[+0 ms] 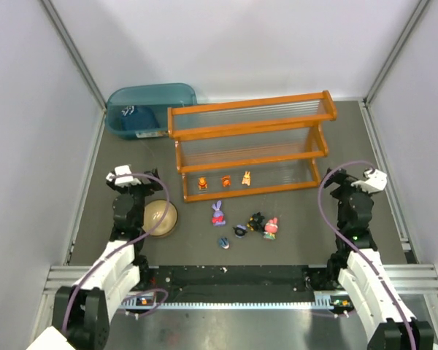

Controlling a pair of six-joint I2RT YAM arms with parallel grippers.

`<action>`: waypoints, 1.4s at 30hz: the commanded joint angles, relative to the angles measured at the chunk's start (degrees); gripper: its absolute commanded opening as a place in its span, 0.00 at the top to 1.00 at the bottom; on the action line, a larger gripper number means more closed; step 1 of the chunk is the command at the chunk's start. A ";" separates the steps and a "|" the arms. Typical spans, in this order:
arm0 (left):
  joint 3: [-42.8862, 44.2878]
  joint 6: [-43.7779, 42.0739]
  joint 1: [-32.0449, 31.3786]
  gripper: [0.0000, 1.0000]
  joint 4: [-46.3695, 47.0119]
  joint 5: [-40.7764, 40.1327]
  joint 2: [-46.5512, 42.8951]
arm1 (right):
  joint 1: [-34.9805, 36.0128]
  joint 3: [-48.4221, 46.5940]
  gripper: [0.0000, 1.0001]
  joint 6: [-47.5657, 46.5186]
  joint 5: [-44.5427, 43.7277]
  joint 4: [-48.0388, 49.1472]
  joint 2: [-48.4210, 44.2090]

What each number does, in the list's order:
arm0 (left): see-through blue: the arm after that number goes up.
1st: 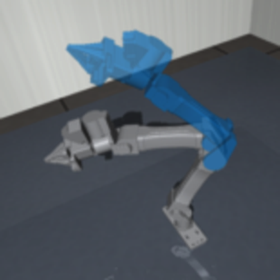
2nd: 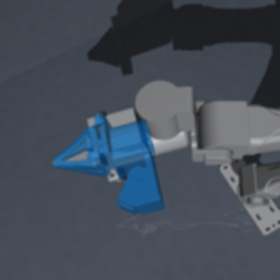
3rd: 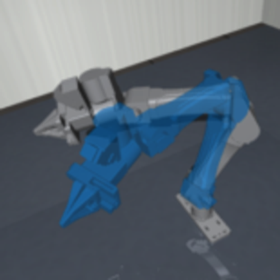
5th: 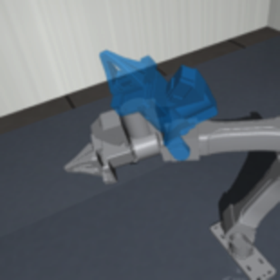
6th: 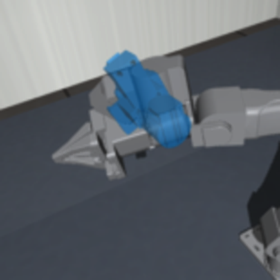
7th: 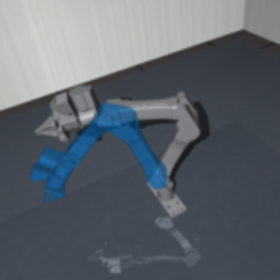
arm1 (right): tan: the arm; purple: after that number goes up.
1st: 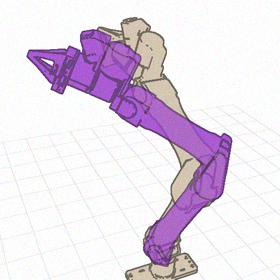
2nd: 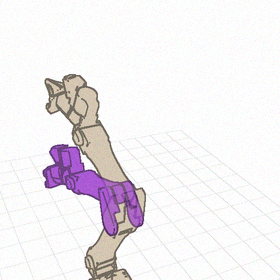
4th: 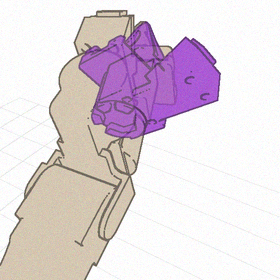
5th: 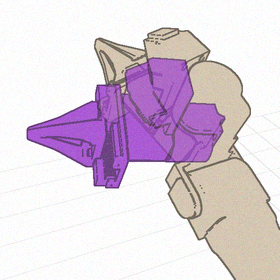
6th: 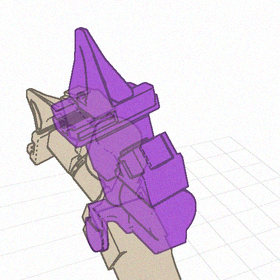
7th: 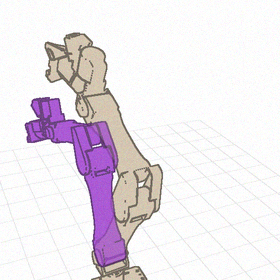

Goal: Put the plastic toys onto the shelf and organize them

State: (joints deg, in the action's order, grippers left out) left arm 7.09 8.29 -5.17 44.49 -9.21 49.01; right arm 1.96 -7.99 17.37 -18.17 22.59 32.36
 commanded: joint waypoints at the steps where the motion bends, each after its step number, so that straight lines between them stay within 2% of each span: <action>1: 1.96 5.85 -0.54 0.01 -12.02 -7.75 -7.52 | -0.38 -5.63 0.01 11.28 0.51 -15.10 -3.70; 4: 3.10 8.31 -1.07 0.01 -17.05 -7.84 -12.70 | -0.46 -7.56 0.01 14.00 1.74 -21.42 -5.99; 8: 5.74 14.10 -1.42 0.01 -28.38 -9.59 -17.71 | -0.37 -10.11 0.01 18.38 4.90 -29.87 -6.61; 10: 5.65 14.73 -1.42 0.01 -29.19 -9.86 -18.60 | -0.38 -10.73 0.01 18.23 9.54 -30.41 -5.47; 14: 4.95 15.17 -1.51 0.01 -28.67 -8.55 -19.75 | 0.85 -10.29 0.01 19.81 13.78 -31.46 -4.85; 21: 4.07 14.47 -1.60 0.01 -27.97 -4.33 -19.57 | 9.01 -12.58 0.01 20.51 11.06 -36.99 -5.73; 28: 1.08 12.01 -1.60 0.01 -22.53 -0.55 -19.57 | 17.37 -12.40 0.01 21.75 8.77 -42.00 -8.19; 34: -0.59 10.78 -1.60 0.01 -18.30 2.53 -18.34 | 22.99 -14.16 0.01 22.36 10.17 -46.40 -4.85; 42: -1.03 10.60 -1.51 0.01 -17.59 3.50 -18.25 | 27.13 -12.76 0.09 24.38 16.41 -47.20 -1.43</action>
State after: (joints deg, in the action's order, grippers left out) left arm 6.42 19.77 -6.52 23.16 -6.94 31.14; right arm 27.73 -19.59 40.25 -5.89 -24.36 29.15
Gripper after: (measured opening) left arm 0.987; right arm 0.918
